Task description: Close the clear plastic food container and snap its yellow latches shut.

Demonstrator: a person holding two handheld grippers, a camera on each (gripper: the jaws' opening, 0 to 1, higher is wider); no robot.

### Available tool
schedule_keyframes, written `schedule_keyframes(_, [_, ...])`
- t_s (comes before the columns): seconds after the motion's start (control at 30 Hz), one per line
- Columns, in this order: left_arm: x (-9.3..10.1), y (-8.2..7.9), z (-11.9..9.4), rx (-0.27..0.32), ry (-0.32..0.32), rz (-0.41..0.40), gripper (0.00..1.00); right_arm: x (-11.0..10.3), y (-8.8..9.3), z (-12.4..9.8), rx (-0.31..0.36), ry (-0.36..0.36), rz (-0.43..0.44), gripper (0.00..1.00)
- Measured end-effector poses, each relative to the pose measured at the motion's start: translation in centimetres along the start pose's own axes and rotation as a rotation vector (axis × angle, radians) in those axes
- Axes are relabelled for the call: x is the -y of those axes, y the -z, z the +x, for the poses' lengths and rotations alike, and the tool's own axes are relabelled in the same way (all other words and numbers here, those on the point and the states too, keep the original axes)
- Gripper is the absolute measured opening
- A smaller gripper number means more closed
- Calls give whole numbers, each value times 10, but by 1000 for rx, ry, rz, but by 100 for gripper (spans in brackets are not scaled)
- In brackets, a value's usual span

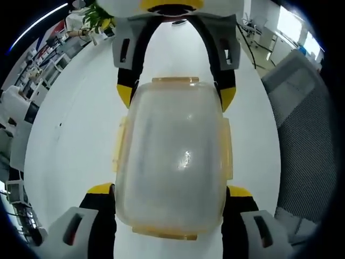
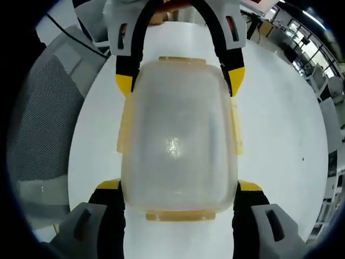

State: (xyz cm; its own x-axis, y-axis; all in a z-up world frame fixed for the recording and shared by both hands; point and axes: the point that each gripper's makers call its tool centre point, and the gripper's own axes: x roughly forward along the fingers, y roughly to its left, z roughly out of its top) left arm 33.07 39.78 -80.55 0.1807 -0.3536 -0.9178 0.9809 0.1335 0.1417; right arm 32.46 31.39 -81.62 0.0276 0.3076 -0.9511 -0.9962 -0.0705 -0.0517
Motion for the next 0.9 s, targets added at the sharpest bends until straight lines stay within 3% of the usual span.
schedule_keyframes(0.47, [-36,5,5,-23,24,74,77,33,-6,3,8,21,76,80])
schedule_keyframes(0.9, [-72,-1,10,-34,16,60,78,73,-1,5,-14,17,64,81])
